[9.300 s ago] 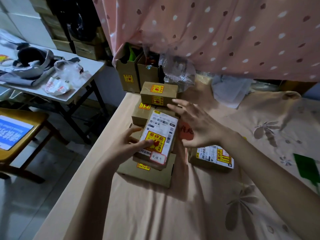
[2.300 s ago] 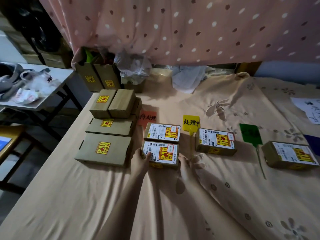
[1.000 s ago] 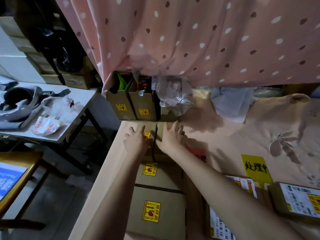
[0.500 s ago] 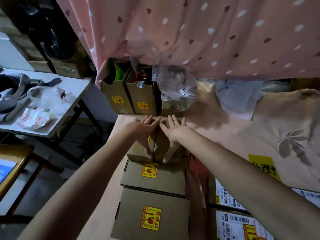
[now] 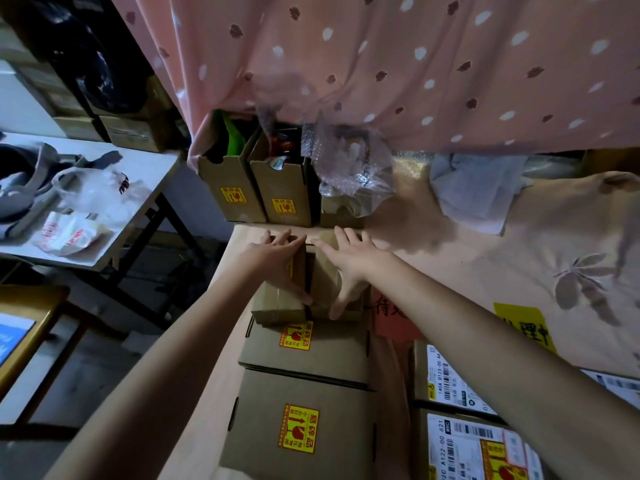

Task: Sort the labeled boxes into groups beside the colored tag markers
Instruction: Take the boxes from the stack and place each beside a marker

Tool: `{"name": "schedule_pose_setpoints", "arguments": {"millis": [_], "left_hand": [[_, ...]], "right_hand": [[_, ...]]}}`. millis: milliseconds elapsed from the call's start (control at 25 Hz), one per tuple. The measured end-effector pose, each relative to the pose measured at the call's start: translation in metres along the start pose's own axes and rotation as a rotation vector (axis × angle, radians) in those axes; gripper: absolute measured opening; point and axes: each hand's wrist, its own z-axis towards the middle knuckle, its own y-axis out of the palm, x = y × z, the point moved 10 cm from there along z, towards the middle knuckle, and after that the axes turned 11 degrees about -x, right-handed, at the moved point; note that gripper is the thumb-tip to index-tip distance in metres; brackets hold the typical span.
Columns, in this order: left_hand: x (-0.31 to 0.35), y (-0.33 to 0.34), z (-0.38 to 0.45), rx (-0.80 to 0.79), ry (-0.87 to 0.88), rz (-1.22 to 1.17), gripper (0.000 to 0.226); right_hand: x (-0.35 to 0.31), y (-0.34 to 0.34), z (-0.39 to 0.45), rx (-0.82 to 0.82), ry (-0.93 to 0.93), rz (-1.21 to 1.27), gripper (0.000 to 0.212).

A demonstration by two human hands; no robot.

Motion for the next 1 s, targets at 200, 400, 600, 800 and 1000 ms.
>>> {"name": "schedule_pose_setpoints", "arguments": {"millis": [200,400,600,800,1000], "left_hand": [[0.008,0.011,-0.012,-0.005,0.016,0.241,0.136],[0.008,0.022,-0.01,-0.027,0.077,0.31,0.138],[0.001,0.01,-0.004,-0.028,0.061,0.302,0.136],[0.005,0.016,-0.004,-0.079,0.043,0.276,0.135],[0.011,0.008,-0.01,0.016,0.082,0.301,0.126]], "right_hand": [[0.002,0.009,-0.01,0.003,-0.021,-0.035,0.144],[0.0,0.012,-0.007,-0.019,-0.046,0.0,0.143],[0.002,0.013,-0.009,-0.066,-0.046,0.005,0.139],[0.005,0.015,-0.01,-0.065,-0.04,-0.034,0.141],[0.002,0.015,-0.013,-0.059,-0.046,-0.031,0.134]]}}
